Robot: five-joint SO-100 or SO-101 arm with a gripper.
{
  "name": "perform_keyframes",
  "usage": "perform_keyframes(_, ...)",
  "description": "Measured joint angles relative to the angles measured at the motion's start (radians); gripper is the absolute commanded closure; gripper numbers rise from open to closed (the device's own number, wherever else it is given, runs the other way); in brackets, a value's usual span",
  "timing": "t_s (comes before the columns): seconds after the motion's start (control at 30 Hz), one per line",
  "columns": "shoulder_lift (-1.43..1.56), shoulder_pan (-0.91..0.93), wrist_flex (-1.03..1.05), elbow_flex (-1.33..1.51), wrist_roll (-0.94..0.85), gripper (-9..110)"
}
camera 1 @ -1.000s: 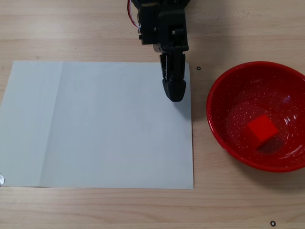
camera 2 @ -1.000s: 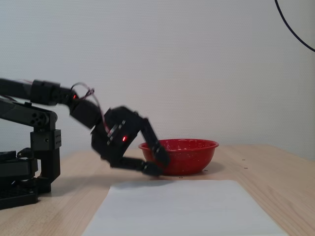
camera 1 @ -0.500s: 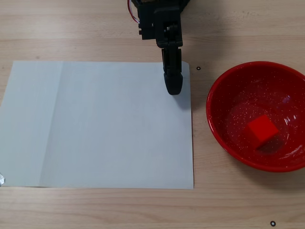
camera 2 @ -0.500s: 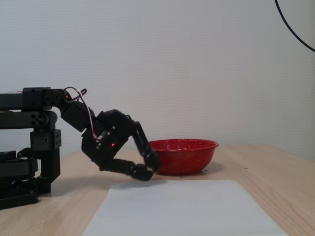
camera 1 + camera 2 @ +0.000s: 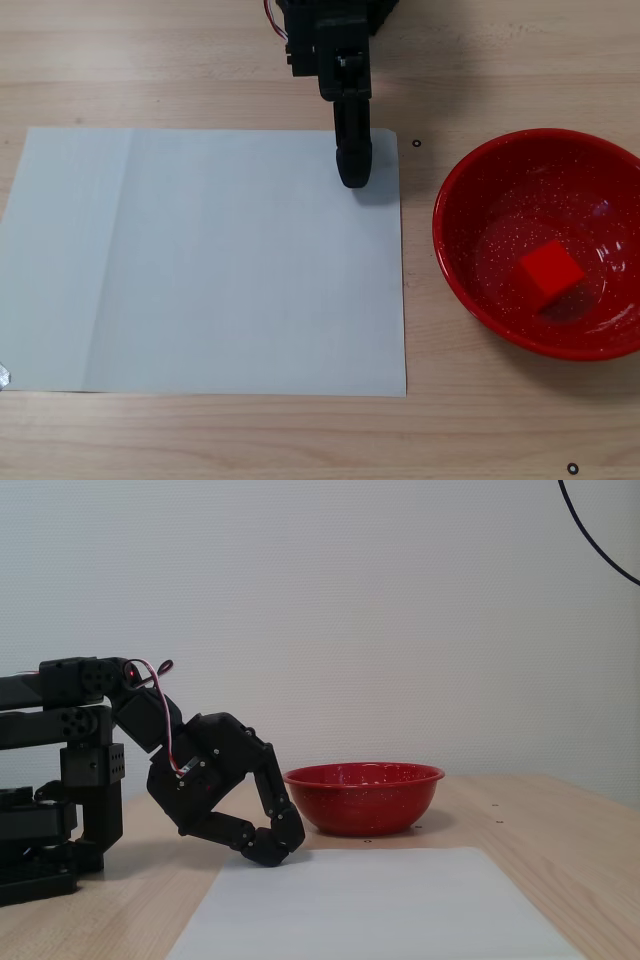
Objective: Grasp the red cube and put it in the red bowl.
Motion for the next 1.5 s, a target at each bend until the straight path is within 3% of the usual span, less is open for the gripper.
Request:
perform_keyframes(0.27, 0.011, 0.003, 0.149, 0.0, 0.002, 101)
perform_keyframes(1.5, 0.012, 0.002, 0.156, 0.0, 0.107, 101)
